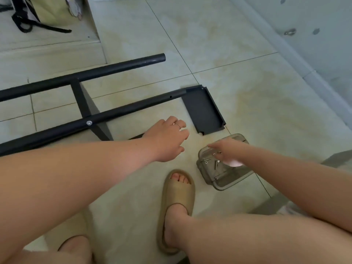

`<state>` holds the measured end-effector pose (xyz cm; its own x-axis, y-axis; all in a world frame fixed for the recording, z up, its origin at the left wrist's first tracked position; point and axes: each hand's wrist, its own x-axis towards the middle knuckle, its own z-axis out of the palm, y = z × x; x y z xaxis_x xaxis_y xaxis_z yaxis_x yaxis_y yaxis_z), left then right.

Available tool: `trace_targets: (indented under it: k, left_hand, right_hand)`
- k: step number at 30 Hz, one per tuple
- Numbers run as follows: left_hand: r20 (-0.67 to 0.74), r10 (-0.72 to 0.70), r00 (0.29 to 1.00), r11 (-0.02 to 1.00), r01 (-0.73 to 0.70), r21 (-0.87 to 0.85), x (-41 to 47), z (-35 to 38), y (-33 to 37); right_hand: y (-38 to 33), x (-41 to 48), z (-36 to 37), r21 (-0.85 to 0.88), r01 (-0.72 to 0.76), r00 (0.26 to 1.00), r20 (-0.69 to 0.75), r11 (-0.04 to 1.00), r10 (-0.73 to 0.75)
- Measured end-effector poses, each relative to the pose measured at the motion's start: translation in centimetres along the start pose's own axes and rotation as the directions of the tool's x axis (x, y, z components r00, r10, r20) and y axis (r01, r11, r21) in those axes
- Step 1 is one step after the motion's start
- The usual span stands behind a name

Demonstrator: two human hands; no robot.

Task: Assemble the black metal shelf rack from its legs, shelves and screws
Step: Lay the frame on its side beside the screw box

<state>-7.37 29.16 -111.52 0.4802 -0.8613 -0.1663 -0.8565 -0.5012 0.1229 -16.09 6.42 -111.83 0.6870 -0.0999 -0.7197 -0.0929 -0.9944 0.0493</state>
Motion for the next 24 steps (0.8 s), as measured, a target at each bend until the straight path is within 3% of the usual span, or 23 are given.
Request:
trace_targets:
  k: [3, 7, 17, 24]
  left_hand:
    - [0.102, 0.069, 0.992, 0.998, -0.068, -0.020, 1.8, 2.9, 2.0]
    - [0.204, 0.126, 0.971, 0.991, -0.116, -0.059, 3.6, 6.6, 3.8]
    - [0.167, 0.067, 0.984, 0.966, -0.022, -0.258, 6.8, 11.7, 6.5]
    - [0.117, 0.072, 0.991, 0.969, -0.042, -0.245, 7.0, 12.3, 5.6]
  right_hand:
    - [1.4, 1.7, 2.5, 0.065, -0.039, 0.997, 0.075, 0.997, 0.034]
    - [3.2, 4.8, 6.3, 0.175, -0.115, 0.992, 0.071, 0.978, 0.104]
    - [6.8, 10.1, 12.9, 0.396, -0.209, 0.967, -0.055, 0.894, 0.251]
    - [6.2, 11.8, 14.1, 0.454, -0.194, 0.937, -0.178, 0.870, 0.302]
